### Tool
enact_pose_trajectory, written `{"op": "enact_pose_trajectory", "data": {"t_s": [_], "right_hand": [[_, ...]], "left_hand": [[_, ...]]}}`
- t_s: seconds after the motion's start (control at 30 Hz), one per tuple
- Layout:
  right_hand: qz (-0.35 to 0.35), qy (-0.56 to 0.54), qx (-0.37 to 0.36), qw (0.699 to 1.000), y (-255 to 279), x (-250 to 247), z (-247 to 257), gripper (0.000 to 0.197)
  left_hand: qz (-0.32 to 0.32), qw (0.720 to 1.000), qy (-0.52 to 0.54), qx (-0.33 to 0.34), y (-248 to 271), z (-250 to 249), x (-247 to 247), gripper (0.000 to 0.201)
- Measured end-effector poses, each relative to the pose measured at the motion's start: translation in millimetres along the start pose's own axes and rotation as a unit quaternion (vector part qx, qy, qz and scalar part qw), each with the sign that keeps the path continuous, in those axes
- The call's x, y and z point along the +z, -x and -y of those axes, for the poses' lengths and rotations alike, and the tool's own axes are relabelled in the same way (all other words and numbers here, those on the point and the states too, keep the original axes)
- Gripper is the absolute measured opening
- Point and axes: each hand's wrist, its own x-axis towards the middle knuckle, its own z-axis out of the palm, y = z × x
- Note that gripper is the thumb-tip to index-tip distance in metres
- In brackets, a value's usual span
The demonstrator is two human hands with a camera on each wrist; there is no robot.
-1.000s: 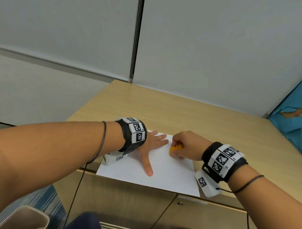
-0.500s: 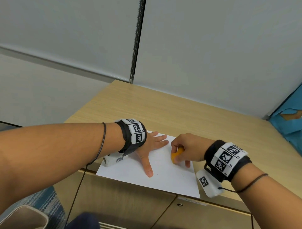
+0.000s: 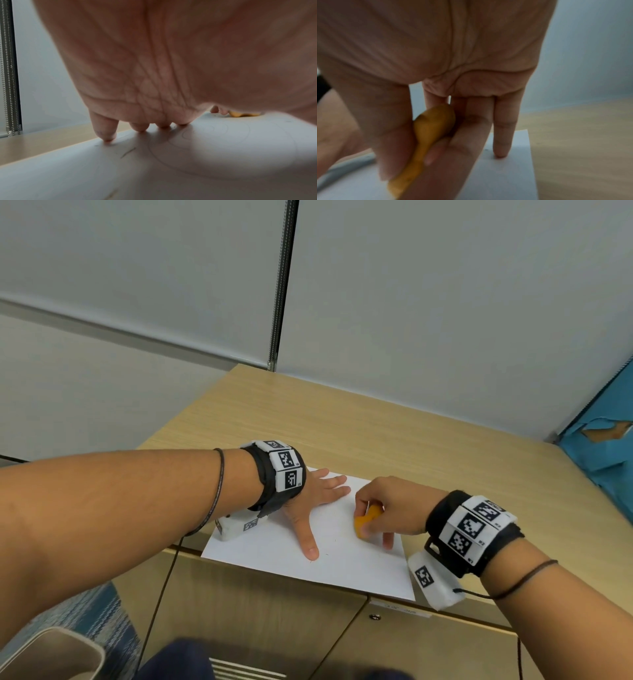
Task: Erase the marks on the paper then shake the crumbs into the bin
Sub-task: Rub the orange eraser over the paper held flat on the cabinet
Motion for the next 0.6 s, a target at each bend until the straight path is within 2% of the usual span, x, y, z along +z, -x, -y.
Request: {"op": "enact_pose_trajectory", "data": {"t_s": [0.07, 0.27, 0.33, 0.5, 0.6], "right_hand": [[-0.004, 0.006, 0.006, 1.0, -3.8, -2.0, -1.9, 0.011], [-0.111, 0.033, 0.045, 0.992, -24.0, 4.9, -2.1, 0.011], [-0.111, 0.03, 0.035, 0.993, -19.6, 8.7, -0.9, 0.011], [-0.042, 0.016, -0.014, 0.999, -2.0, 14.4, -4.6, 0.013], [-0.091, 0.021, 0.019, 0.995, -12.0, 7.0, -15.3, 0.016]], "left_hand": [[0.001, 1.0, -0.003, -0.001, -0.3, -0.3, 0.0, 0.138], [-0.002, 1.0, -0.006, 0.001, -0.6, 1.2, 0.8, 0.139], [-0.002, 1.0, -0.005, 0.001, -0.2, 1.7, 0.5, 0.139], [-0.002, 1.0, -0.007, -0.001, -3.0, 1.7, 1.4, 0.141], [-0.002, 1.0, -0.001, 0.002, -1.5, 0.7, 1.2, 0.14]]}}
